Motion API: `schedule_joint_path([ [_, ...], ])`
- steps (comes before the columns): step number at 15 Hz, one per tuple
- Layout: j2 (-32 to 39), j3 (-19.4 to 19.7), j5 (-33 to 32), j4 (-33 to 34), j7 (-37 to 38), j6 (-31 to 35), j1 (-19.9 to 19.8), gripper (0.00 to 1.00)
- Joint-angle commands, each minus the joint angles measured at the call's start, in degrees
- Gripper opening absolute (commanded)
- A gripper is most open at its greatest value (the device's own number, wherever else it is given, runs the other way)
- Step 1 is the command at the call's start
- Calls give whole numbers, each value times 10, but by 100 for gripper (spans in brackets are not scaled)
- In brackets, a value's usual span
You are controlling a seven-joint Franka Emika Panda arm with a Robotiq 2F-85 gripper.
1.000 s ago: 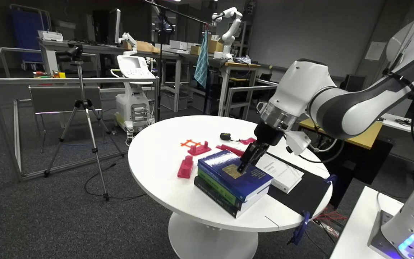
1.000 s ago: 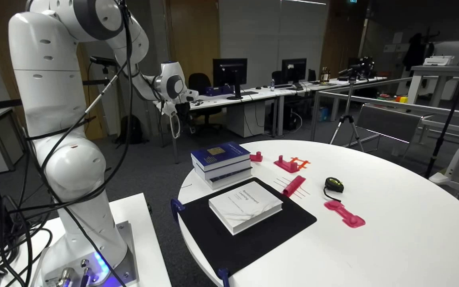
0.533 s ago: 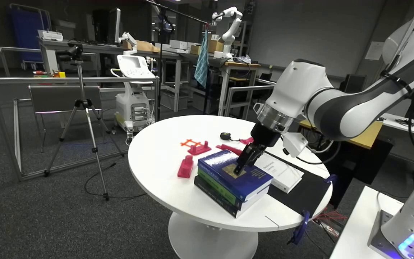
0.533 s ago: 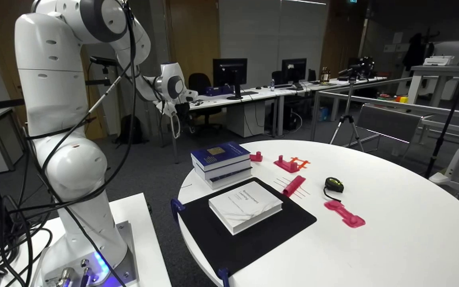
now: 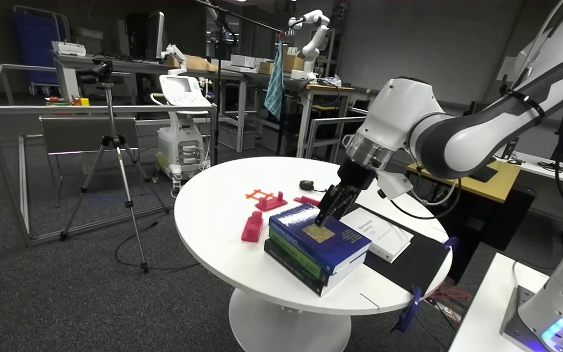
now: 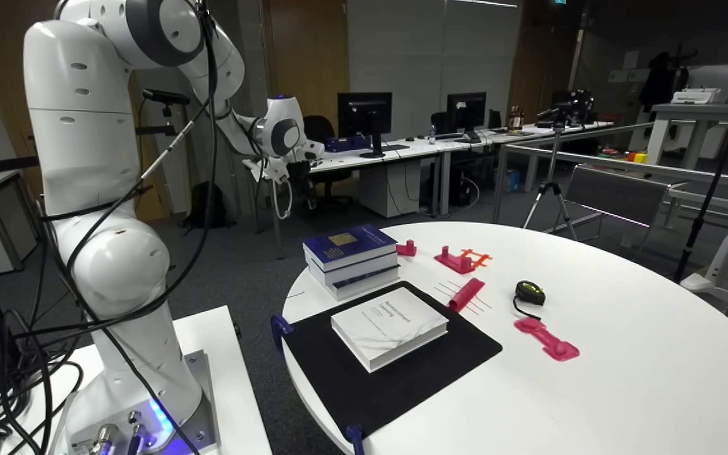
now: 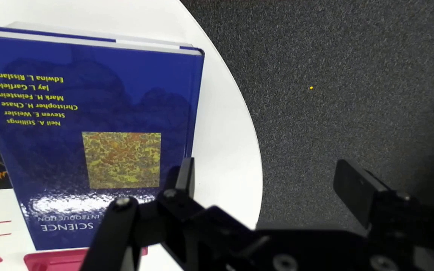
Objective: Move the blue book to the top of the white book on the right.
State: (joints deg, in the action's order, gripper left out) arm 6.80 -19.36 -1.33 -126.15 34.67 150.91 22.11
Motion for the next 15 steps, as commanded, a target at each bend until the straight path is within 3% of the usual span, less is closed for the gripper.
schedule_joint_path([
  [1,19,9,17,30,-33,-2,-3,100],
  [8,100,32,-6,61,-15,25,17,100],
  [15,172,33,18,102,-51,22,34,100],
])
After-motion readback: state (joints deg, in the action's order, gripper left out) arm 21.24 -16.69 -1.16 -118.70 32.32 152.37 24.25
